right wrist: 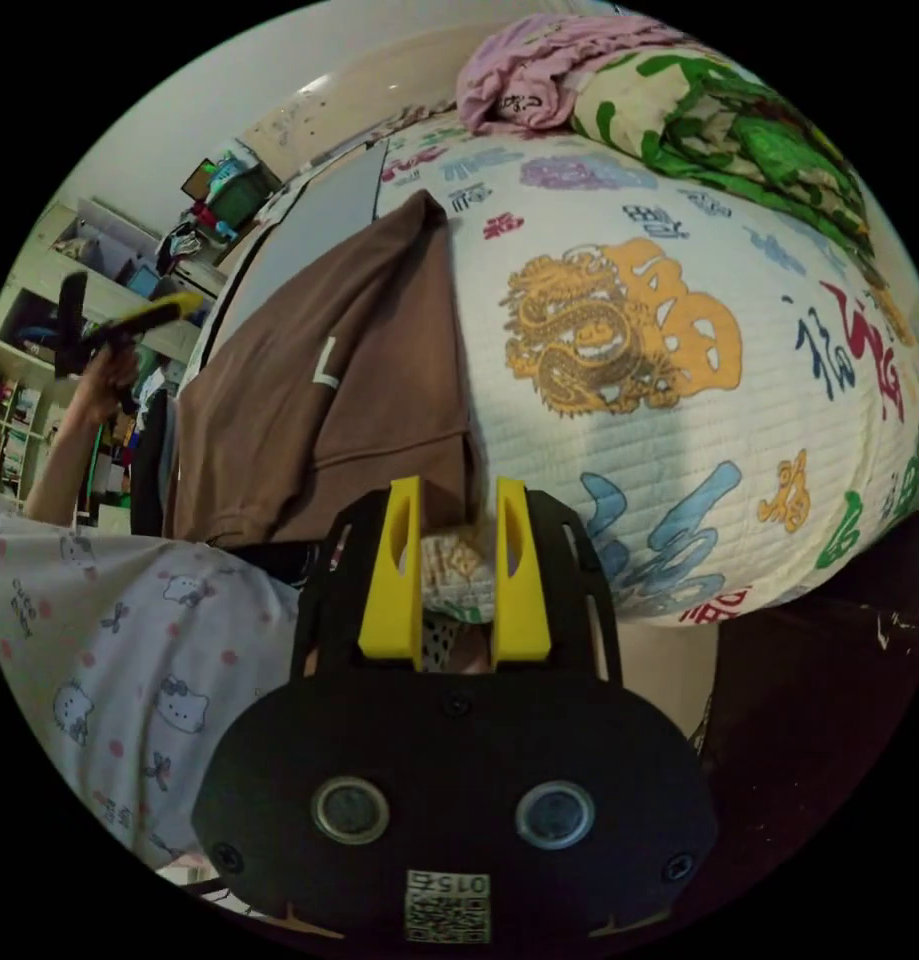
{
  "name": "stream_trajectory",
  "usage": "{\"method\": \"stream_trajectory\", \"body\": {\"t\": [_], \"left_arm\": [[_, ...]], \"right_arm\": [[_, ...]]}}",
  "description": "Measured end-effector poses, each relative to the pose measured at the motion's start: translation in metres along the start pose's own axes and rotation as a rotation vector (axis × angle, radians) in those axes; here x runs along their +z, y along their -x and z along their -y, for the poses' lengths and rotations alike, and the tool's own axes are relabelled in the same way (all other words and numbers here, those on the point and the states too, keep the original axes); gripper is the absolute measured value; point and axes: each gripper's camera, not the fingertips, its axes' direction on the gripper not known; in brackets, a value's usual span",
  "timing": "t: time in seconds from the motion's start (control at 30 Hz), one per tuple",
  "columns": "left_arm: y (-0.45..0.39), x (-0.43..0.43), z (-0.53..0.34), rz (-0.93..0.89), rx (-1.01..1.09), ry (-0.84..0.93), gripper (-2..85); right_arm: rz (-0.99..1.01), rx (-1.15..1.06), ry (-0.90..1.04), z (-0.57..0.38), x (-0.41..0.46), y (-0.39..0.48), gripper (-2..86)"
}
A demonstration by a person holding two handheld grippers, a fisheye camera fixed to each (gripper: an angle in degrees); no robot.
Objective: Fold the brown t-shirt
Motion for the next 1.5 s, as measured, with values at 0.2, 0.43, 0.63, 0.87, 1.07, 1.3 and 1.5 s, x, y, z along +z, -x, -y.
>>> {"method": "stream_trajectory", "body": {"t": [0.2,0.43,0.63,0.87,1.07,1.3,1.5], "left_arm": [[-0.019,0.095,0.183,-0.150,-0.006,0.085,10.9],[-0.022,0.187,0.258,-0.047,-0.187,0.293,8.1],[-0.019,0.179,0.267,-0.009,-0.195,0.216,1.5],[-0.007,0.076,0.277,-0.188,-0.197,-0.208,0.7],[0.038,-0.001,0.176,-0.336,-0.184,-0.461,0.7],[0.122,0.047,-0.081,-0.198,-0.436,-0.439,0.7],[0.150,0.130,-0.201,-0.094,-0.705,-0.322,1.1]], "right_arm": [[0.069,0.065,-0.050,-0.004,-0.034,-0.023,6.0],[0.119,0.085,-0.128,-0.033,-0.087,-0.026,1.9],[0.169,0.119,-0.280,-0.072,-0.161,-0.045,0.9],[0.116,-0.071,-0.583,-0.132,-0.311,-0.032,0.8],[0.223,-0.617,-0.379,-0.200,-0.315,0.088,0.9],[0.623,-0.810,0.065,-0.268,-0.085,0.165,1.0],[0.441,-0.957,0.311,-0.351,0.076,0.218,1.2]]}}
